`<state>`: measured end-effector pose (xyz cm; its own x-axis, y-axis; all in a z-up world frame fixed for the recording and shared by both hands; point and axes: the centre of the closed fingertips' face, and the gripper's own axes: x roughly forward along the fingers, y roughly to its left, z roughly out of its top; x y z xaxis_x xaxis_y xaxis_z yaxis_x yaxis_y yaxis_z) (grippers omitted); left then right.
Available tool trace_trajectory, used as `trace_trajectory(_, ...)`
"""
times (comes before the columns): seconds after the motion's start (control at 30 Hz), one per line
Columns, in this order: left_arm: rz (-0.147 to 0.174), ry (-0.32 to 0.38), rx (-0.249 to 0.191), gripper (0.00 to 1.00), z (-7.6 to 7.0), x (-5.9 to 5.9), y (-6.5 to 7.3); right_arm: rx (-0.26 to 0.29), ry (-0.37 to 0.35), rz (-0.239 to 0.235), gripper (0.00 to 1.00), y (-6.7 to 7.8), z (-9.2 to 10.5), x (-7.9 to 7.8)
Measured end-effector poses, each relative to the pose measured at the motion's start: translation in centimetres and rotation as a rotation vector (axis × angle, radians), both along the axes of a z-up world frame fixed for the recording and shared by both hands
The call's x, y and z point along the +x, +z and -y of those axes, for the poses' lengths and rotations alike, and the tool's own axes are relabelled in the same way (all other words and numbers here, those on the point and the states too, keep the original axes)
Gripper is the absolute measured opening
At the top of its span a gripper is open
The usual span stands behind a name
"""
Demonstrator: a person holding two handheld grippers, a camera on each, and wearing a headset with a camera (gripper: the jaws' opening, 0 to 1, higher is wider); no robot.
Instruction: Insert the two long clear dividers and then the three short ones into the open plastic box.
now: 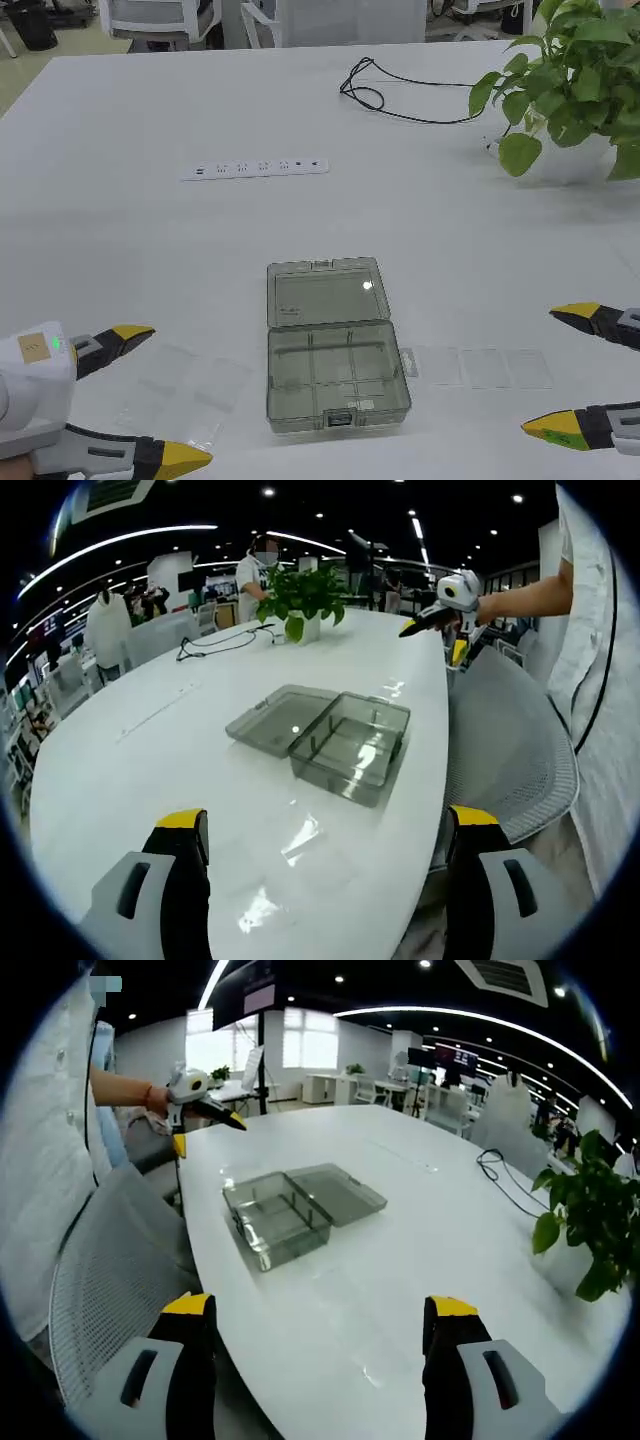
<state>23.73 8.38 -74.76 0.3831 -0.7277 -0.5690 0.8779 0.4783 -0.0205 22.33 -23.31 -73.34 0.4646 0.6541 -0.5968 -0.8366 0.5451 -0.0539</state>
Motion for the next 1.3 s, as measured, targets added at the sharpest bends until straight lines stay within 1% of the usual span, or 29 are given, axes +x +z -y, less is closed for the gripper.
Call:
trace_trajectory(0.27,-0.001,0.002,0.001,1.0,-0.01,0.01,-0.02,0.003,0.003,0.001,0.86,0.02,-0.15,0.2)
trace_trajectory(0.4,-0.002,0.01,-0.012,1.0,0.19,0.06,-0.01,0.003,0.006,0.001,0.86,-0.1,-0.32,0.26)
trace_trajectory(0.53,-0.004,0.012,-0.011,1.0,0.25,0.0,-0.13,0.004,0.009,0.0,0.86,-0.21,-0.4,0.3)
trace_trajectory(0.67,-0.004,0.017,-0.02,1.0,0.31,0.09,-0.07,0.005,0.008,-0.001,0.86,-0.24,-0.43,0.33)
trace_trajectory(0.87,-0.005,0.033,-0.05,1.0,0.57,0.42,0.04,0.007,0.009,-0.007,0.85,-0.38,-0.57,0.25)
trace_trajectory(1.3,-0.007,0.037,-0.059,1.0,0.88,0.49,-0.09,0.004,0.015,-0.011,0.85,-0.45,-0.71,0.69)
